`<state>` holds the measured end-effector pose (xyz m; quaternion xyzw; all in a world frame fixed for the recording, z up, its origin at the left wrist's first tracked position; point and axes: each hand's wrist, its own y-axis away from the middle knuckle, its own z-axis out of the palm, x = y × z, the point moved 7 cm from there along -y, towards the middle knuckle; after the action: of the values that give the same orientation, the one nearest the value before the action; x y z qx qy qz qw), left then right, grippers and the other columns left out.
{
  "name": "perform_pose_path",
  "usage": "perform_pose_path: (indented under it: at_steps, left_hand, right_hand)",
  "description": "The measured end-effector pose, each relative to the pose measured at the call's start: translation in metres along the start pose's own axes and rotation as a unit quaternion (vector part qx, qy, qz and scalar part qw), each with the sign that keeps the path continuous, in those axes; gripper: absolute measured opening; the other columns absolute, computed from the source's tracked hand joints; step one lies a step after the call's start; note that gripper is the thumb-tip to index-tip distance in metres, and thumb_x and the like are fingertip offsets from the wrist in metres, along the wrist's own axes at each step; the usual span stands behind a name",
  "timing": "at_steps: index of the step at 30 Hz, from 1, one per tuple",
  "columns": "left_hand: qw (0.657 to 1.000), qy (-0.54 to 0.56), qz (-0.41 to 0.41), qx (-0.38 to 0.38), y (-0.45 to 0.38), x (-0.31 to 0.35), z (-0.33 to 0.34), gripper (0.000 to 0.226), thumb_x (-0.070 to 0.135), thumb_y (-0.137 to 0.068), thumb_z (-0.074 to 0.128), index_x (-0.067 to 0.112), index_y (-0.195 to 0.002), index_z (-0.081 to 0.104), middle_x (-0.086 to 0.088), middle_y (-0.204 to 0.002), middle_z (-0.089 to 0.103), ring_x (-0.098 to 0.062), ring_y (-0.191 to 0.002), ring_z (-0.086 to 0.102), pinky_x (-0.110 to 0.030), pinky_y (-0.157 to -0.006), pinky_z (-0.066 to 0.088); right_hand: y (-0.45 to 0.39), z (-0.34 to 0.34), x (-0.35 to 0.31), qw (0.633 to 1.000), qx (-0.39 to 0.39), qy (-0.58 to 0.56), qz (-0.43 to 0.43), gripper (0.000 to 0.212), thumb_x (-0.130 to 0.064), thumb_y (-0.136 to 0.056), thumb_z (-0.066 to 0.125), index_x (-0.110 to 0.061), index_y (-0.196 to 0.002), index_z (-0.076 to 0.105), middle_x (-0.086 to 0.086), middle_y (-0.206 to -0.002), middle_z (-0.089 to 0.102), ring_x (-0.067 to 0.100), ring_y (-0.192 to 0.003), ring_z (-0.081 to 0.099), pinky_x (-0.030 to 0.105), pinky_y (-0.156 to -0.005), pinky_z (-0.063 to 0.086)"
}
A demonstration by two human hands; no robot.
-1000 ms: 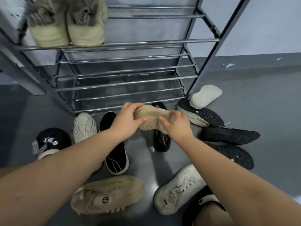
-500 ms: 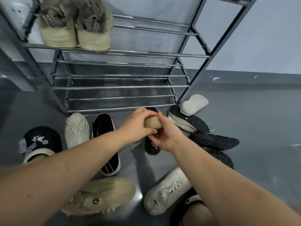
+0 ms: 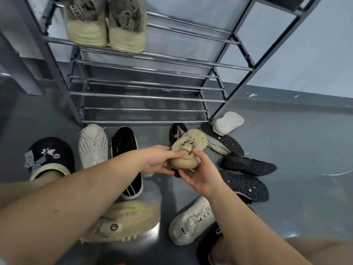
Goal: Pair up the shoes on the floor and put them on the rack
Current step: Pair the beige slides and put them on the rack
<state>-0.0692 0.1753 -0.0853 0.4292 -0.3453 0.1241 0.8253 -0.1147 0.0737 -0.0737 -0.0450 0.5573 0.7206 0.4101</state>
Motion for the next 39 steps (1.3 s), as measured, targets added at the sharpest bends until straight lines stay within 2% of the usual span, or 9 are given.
perform_pose_path:
  at_steps: [4, 10, 17, 19, 21, 24, 27, 32, 39]
  left_hand:
    - [0.999, -0.034, 0.026, -0.003, -0.001, -0.004, 0.004, 0.024, 0.016, -0.086, 0.064, 0.020, -0.109, 0.058, 0.001, -0.106, 0.067, -0.012, -0.098, 0.063, -0.024, -0.078, 0.056]
    - [0.991, -0.131, 0.031, 0.001, 0.005, -0.019, -0.004, 0.058, -0.001, -0.078, 0.071, 0.026, -0.121, 0.044, 0.008, -0.115, 0.059, -0.017, -0.113, 0.057, -0.037, -0.094, 0.051]
    - [0.961, -0.262, -0.087, -0.008, 0.002, -0.071, -0.031, 0.091, 0.019, -0.076, 0.076, 0.022, -0.149, 0.022, 0.000, -0.146, 0.042, -0.017, -0.132, 0.043, -0.035, -0.108, 0.038]
    - [0.929, -0.343, -0.141, -0.006, 0.007, -0.096, -0.048, 0.093, 0.024, -0.079, 0.074, 0.018, -0.151, 0.015, -0.003, -0.150, 0.036, -0.019, -0.136, 0.038, -0.028, -0.107, 0.034]
    - [0.867, -0.473, -0.160, 0.011, 0.010, -0.116, -0.067, 0.085, 0.030, -0.081, 0.072, 0.016, -0.149, 0.022, -0.003, -0.148, 0.040, -0.019, -0.134, 0.041, -0.023, -0.105, 0.033]
    - [0.751, -0.652, -0.095, 0.046, 0.004, -0.118, -0.074, 0.057, 0.034, -0.087, 0.061, 0.023, -0.140, 0.042, -0.006, -0.136, 0.052, -0.022, -0.124, 0.047, -0.032, -0.102, 0.041]
    - [0.648, -0.761, -0.005, 0.026, -0.013, -0.115, -0.056, 0.049, 0.041, -0.090, 0.054, 0.027, -0.136, 0.046, -0.006, -0.131, 0.053, -0.025, -0.123, 0.042, -0.035, -0.099, 0.035]
    - [0.574, -0.818, -0.041, -0.028, -0.038, -0.147, -0.045, 0.046, 0.048, -0.090, 0.050, 0.025, -0.130, 0.050, -0.003, -0.134, 0.052, -0.024, -0.126, 0.039, -0.038, -0.104, 0.026]
    - [0.554, -0.828, -0.084, 0.011, -0.062, -0.152, -0.042, 0.052, 0.058, -0.085, 0.051, 0.021, -0.121, 0.056, -0.001, -0.125, 0.054, -0.022, -0.121, 0.039, -0.038, -0.100, 0.023]
  right_hand:
    - [-0.002, -0.008, 0.003, 1.000, -0.006, 0.011, -0.005, 0.041, -0.046, -0.093, 0.049, -0.019, -0.121, 0.061, 0.003, -0.107, 0.070, 0.016, -0.099, 0.064, 0.026, -0.074, 0.057]
    - [-0.013, -0.026, 0.025, 0.997, 0.012, 0.069, 0.014, 0.039, -0.039, -0.091, 0.057, -0.014, -0.121, 0.059, 0.007, -0.110, 0.069, 0.022, -0.097, 0.067, 0.033, -0.073, 0.057]
    - [-0.022, -0.061, 0.061, 0.984, 0.022, 0.163, 0.073, 0.032, -0.021, -0.090, 0.062, -0.010, -0.119, 0.055, 0.005, -0.097, 0.067, 0.019, -0.087, 0.064, 0.031, -0.062, 0.054]
    - [-0.023, -0.080, 0.073, 0.977, 0.040, 0.187, 0.094, 0.033, -0.017, -0.089, 0.064, -0.007, -0.118, 0.053, 0.007, -0.094, 0.066, 0.020, -0.084, 0.064, 0.032, -0.059, 0.055]
    - [-0.024, -0.102, 0.084, 0.971, 0.053, 0.201, 0.117, 0.039, -0.014, -0.086, 0.066, -0.004, -0.122, 0.053, 0.010, -0.097, 0.067, 0.023, -0.088, 0.065, 0.036, -0.067, 0.056]
    - [-0.025, -0.129, 0.091, 0.966, 0.074, 0.211, 0.130, 0.047, -0.009, -0.084, 0.068, -0.003, -0.127, 0.052, 0.013, -0.102, 0.067, 0.029, -0.096, 0.064, 0.046, -0.086, 0.052]
    - [-0.028, -0.140, 0.091, 0.964, 0.085, 0.218, 0.126, 0.046, -0.008, -0.084, 0.068, -0.004, -0.127, 0.052, 0.014, -0.105, 0.066, 0.031, -0.097, 0.064, 0.049, -0.091, 0.050]
    - [-0.037, -0.143, 0.097, 0.970, 0.102, 0.187, 0.120, 0.037, -0.016, -0.085, 0.069, -0.009, -0.119, 0.056, 0.009, -0.097, 0.068, 0.024, -0.089, 0.064, 0.041, -0.086, 0.052]
    - [-0.042, -0.150, 0.100, 0.974, 0.124, 0.140, 0.128, 0.028, -0.023, -0.087, 0.067, -0.014, -0.111, 0.058, 0.003, -0.093, 0.067, 0.017, -0.082, 0.063, 0.030, -0.062, 0.048]
